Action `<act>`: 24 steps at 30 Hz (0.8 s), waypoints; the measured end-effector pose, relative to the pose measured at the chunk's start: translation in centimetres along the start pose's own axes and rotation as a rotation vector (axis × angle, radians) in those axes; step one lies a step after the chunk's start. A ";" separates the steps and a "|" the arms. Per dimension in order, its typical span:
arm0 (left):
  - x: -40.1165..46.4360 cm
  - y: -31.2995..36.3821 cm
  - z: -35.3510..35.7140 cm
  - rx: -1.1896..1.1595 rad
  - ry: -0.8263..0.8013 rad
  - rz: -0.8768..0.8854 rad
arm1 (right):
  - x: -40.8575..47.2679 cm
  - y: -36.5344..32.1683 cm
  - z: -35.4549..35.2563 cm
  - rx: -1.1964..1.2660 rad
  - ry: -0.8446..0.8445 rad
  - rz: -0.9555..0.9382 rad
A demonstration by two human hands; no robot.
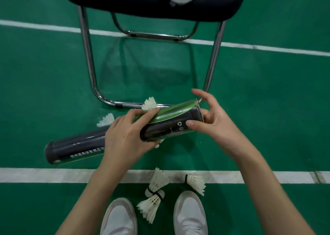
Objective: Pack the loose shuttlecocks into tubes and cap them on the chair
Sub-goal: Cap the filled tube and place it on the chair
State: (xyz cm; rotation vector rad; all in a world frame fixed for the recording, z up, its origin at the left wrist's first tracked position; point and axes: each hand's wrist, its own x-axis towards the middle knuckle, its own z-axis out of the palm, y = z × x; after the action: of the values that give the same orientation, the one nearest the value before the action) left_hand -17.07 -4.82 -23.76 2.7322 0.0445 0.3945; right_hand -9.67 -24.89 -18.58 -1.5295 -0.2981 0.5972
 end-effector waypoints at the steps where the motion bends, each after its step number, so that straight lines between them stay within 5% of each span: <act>1: 0.6 0.3 -1.0 -0.004 0.020 0.003 | -0.1 -1.1 0.0 -0.011 0.010 -0.035; 19: 9.9 4.7 -16.2 0.115 0.314 0.091 | 0.5 -17.9 -1.0 -0.156 0.139 -0.466; 24: 12.6 4.5 -18.5 0.115 0.321 0.045 | 4.9 -19.7 -3.7 -0.171 0.379 -0.480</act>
State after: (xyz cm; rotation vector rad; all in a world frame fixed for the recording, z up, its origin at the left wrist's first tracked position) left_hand -10.23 -1.23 -2.29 2.7570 0.0932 0.8653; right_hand -0.15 -24.12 -0.31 -1.6234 -0.4132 -0.0995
